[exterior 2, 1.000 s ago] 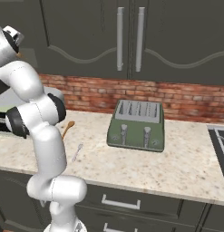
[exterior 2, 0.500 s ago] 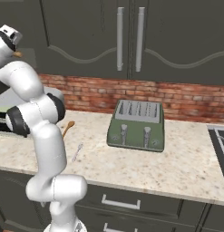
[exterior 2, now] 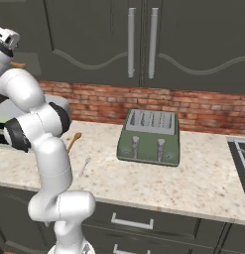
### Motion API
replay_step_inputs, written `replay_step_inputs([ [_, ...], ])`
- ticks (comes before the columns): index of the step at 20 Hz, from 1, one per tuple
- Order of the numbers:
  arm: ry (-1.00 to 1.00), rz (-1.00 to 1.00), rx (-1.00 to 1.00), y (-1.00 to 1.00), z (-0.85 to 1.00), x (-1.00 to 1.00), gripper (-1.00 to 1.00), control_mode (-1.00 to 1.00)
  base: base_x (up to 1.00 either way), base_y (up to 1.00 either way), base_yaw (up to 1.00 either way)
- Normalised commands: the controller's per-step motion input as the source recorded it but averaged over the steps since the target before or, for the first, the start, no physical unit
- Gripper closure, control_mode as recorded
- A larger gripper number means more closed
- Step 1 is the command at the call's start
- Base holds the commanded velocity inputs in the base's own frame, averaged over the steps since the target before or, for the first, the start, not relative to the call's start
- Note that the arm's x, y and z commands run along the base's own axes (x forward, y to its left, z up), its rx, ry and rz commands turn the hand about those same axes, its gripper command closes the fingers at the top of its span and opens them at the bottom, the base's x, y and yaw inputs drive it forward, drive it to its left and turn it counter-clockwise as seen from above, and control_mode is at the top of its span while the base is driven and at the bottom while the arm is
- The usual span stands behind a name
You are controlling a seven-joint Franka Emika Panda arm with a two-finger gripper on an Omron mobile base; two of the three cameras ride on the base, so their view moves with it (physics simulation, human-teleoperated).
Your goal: Organize the utensils by type. Pick up the wooden spoons from the counter and place them in the open cabinet. Then pick up the metallic utensils from the counter and place them in the open drawer.
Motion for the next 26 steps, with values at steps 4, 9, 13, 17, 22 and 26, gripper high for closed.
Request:
replay_step_inputs([
  [4,0.00,-0.06,0.02,0.00,0.00,0.07,-1.00,-1.00,0.00,0.00,0.00],
  [9,-0.01,-0.05,0.07,0.00,0.00,-0.22,-1.00,-1.00,0.00,0.00,0.00],
  [13,-0.01,-0.03,0.07,0.00,0.00,-0.73,-1.00,-1.00,0.00,0.00,0.00],
  [17,0.00,-0.04,0.09,0.00,0.00,-0.91,-1.00,-1.00,0.00,0.00,0.00],
  [22,0.01,-0.06,0.08,-0.26,0.00,-0.91,-1.00,-1.00,0.00,0.00,0.00],
  [26,0.03,-0.11,0.14,-0.83,-0.04,-0.84,-1.00,-1.00,0.00,0.00,0.00],
])
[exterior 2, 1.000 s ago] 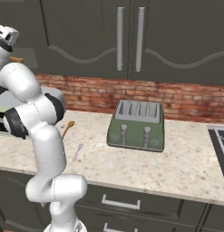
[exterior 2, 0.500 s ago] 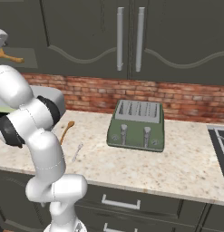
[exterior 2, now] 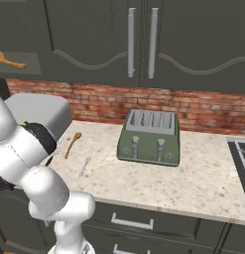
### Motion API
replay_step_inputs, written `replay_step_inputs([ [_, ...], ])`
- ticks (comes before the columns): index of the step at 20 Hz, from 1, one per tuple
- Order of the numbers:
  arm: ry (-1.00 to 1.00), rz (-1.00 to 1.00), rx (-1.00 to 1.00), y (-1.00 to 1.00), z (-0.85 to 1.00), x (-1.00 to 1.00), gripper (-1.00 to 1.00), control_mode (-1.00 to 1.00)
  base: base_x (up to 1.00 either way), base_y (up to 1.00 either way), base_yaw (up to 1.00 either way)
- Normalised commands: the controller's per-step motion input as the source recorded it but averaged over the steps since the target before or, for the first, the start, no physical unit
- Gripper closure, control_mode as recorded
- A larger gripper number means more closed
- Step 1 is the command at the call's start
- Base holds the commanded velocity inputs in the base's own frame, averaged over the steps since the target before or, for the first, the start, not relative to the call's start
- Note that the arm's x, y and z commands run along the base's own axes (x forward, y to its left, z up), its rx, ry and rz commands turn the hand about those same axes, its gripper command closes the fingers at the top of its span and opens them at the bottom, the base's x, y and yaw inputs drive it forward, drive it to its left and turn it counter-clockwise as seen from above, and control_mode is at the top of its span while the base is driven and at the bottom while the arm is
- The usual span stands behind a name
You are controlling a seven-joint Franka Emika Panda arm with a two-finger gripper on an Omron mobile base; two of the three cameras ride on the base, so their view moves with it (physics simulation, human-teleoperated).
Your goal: Organize the utensils by type. Pick up the wooden spoons from the counter and place them in the open cabinet. Then pick up the metallic utensils from the counter and place them in the open drawer.
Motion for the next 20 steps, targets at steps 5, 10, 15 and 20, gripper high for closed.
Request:
replay_step_inputs([
  [5,0.04,-0.12,0.18,-0.85,-0.12,-0.78,-1.00,-1.00,0.00,0.00,0.00],
  [10,0.03,-0.12,0.23,-0.90,-0.11,-0.74,-1.00,-1.00,0.00,0.00,0.00],
  [15,0.02,-0.07,0.27,-0.90,-0.13,-0.45,-1.00,-1.00,0.00,0.00,0.00],
  [20,0.00,0.00,0.26,-0.88,-0.28,-0.10,-1.00,-1.00,0.00,0.00,0.00],
])
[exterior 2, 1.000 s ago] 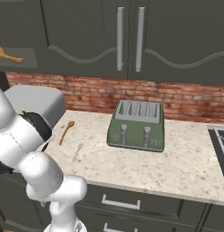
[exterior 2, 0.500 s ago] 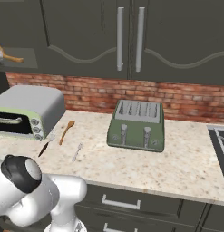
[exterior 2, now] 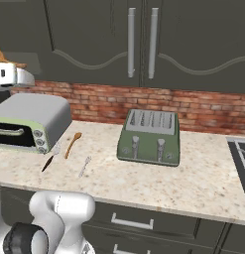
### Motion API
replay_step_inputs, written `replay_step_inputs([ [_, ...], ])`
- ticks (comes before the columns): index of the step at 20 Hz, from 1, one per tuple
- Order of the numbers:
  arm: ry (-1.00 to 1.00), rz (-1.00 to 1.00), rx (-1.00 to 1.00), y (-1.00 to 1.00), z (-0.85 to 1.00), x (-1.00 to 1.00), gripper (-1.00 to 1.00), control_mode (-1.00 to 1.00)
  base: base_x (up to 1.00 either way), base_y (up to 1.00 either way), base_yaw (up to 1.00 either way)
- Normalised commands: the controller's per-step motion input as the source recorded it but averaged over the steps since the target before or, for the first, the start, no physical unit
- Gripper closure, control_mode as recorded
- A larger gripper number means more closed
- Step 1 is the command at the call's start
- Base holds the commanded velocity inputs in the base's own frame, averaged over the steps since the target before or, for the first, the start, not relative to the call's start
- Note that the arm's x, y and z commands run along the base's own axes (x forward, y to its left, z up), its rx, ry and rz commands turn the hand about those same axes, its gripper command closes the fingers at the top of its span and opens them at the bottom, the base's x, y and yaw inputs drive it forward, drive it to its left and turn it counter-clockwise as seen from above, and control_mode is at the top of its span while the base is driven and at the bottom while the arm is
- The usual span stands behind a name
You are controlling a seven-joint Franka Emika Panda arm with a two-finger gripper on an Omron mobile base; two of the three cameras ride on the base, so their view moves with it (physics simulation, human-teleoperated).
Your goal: Organize the utensils by type. Pick up the wooden spoons from the counter and place them in the open cabinet. Then pick up the metallic utensils from the counter and place them in the open drawer.
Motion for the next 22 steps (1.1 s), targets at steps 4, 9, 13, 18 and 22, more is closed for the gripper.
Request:
replay_step_inputs([
  [4,0.00,0.00,0.18,-0.61,-0.41,-0.12,-1.00,-1.00,0.00,0.00,0.00],
  [9,0.02,0.00,0.10,-0.30,-0.54,-0.20,-1.00,-1.00,0.00,0.00,0.00],
  [13,0.12,0.00,0.10,-0.11,-0.23,0.00,-1.00,-1.00,0.00,0.00,0.00],
  [18,0.27,0.00,0.11,-0.13,0.00,0.01,-1.00,-1.00,0.00,0.00,0.00],
  [22,0.22,0.00,0.01,-0.01,-0.06,0.02,-1.00,-1.00,0.00,0.00,0.00],
])
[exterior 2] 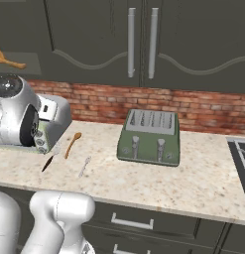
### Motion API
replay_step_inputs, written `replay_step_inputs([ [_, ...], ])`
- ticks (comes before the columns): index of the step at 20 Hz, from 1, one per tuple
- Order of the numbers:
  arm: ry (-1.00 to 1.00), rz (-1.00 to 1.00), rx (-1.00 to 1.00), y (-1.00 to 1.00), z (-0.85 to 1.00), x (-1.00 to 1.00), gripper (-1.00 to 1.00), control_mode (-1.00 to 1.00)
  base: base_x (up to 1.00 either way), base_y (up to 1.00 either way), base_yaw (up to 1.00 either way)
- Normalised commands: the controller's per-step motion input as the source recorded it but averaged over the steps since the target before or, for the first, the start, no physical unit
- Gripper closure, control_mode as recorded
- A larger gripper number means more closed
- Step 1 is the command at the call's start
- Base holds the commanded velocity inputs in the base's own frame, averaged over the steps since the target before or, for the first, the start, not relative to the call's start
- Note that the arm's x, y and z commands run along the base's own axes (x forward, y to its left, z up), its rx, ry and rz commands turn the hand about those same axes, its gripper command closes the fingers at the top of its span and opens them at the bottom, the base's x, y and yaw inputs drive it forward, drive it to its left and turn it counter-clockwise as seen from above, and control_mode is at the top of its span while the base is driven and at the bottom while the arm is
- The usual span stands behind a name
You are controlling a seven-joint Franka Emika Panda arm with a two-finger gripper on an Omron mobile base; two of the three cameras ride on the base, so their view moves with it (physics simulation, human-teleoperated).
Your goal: Organize the utensils by type. Pick up the wooden spoons from the counter and place them in the open cabinet. Then pick up the metallic utensils from the counter and place them in the open drawer.
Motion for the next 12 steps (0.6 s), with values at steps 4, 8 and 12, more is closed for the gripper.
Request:
replay_step_inputs([
  [4,0.13,0.00,0.00,-0.01,-0.15,0.00,-1.00,-1.00,0.00,0.00,0.00],
  [8,0.07,0.00,0.00,-0.01,-0.28,0.02,-1.00,-1.00,0.00,0.00,0.00],
  [12,0.01,0.00,0.00,-0.04,-0.45,0.11,-1.00,-1.00,0.00,0.00,0.00],
])
